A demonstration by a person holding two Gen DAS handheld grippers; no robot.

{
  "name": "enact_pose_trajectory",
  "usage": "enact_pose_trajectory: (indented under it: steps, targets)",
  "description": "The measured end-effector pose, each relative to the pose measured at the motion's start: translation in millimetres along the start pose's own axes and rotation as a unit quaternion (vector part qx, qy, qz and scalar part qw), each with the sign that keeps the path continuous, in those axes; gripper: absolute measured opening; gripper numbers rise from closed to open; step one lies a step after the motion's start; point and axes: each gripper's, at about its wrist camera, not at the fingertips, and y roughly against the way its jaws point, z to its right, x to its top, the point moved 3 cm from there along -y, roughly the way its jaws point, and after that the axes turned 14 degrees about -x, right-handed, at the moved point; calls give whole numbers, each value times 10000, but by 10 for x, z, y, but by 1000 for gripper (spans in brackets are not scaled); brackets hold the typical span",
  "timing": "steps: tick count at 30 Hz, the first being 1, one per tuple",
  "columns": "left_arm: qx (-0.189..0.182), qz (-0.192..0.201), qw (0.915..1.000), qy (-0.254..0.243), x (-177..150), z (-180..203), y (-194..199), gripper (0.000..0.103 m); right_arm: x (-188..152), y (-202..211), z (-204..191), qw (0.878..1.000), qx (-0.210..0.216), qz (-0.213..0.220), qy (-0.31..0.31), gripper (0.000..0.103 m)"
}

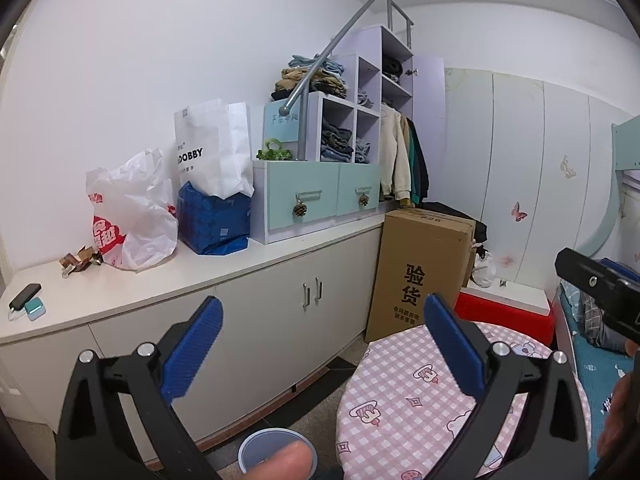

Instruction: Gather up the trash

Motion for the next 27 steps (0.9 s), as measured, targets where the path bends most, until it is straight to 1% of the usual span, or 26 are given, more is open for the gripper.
enact_pose_trajectory:
  steps: [3, 18, 23, 27]
  targets:
    - [8, -8, 10000, 27, 2, 1, 13, 98, 6, 5, -10, 10000, 26, 10, 14, 97]
    - [281, 89, 9995, -111, 94, 25, 68, 98, 10, -75, -24, 9998, 199, -45, -14, 97]
    - [308, 79, 9993, -172, 94, 49, 41, 98, 4, -110, -29, 9997, 230, -75, -5, 97]
    - [247, 83, 9996, -145, 91, 62, 29, 98, -3, -116, -27, 9997, 236, -85, -6, 97]
